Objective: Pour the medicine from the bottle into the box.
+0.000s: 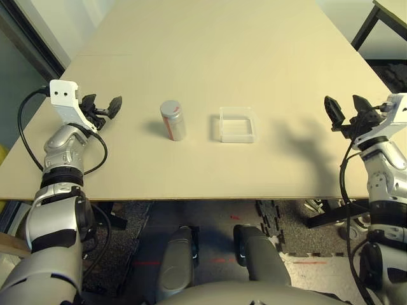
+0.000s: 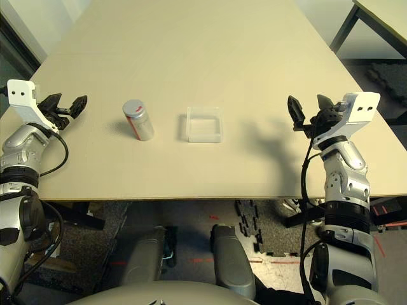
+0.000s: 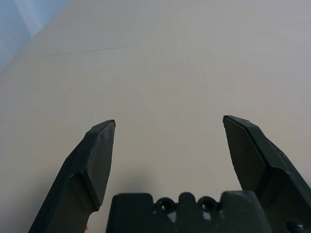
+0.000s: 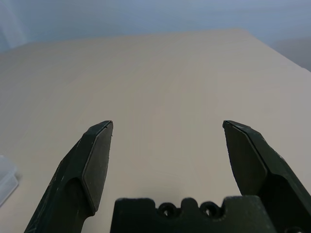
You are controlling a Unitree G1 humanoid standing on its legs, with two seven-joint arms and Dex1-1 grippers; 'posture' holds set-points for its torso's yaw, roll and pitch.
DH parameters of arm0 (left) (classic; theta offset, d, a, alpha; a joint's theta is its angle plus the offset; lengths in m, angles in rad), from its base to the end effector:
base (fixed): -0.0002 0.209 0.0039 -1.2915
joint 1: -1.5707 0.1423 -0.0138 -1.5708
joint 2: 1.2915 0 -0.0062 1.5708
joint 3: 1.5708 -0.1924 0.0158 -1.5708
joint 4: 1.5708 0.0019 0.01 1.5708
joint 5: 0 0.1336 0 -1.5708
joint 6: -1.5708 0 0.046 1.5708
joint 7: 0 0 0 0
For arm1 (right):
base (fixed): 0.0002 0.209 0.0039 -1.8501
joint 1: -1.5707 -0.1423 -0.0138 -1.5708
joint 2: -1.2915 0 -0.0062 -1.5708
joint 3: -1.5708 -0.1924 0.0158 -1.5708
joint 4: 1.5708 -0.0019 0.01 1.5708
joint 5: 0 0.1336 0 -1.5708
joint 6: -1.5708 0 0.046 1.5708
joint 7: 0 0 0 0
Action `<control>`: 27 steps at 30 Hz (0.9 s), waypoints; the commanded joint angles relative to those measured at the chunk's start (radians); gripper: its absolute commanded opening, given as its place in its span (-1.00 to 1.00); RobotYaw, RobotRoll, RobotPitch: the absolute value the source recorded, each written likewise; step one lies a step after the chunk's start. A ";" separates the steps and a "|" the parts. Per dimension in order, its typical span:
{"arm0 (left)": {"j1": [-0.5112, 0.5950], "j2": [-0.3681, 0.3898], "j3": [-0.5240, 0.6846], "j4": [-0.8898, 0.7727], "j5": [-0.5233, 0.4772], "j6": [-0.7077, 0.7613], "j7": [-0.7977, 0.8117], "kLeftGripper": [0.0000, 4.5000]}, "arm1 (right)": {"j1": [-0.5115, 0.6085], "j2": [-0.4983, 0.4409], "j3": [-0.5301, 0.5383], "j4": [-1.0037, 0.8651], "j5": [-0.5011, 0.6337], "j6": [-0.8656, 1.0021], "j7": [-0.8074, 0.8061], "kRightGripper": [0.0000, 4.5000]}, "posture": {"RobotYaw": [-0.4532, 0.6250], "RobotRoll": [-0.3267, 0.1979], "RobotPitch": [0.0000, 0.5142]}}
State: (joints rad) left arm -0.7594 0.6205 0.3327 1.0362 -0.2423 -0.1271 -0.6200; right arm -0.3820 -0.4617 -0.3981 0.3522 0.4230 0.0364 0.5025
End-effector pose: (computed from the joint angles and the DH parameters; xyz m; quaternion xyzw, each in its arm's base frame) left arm 0.2999 0.3352 0.1268 0.0159 -0.0146 -0.0552 0.9982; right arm 0.2549 -0.3056 0.1094 0.0374 -0.0994 0.0583 0.9926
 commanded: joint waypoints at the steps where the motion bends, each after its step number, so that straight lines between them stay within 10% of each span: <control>1: 0.011 0.006 0.001 -0.005 -0.001 0.014 0.006 0.98 | 0.000 0.002 0.000 -0.010 0.005 0.006 0.000 1.00 | -0.35 0.25 -0.35; 13: 0.026 0.001 0.003 -0.080 -0.020 0.020 -0.021 0.98 | -0.020 0.005 0.012 0.003 0.021 0.010 0.049 1.00 | -0.32 0.25 -0.41; 27: 0.302 -0.019 0.018 -0.580 -0.155 0.208 -0.084 0.98 | 0.063 -0.057 0.200 -0.301 0.172 0.213 0.484 1.00 | -0.27 0.25 -0.38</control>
State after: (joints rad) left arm -0.4814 0.6026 0.3465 0.5053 -0.3765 0.0487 -0.6892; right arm -0.3328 -0.5041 -0.2235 0.0940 0.5723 0.2207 0.9397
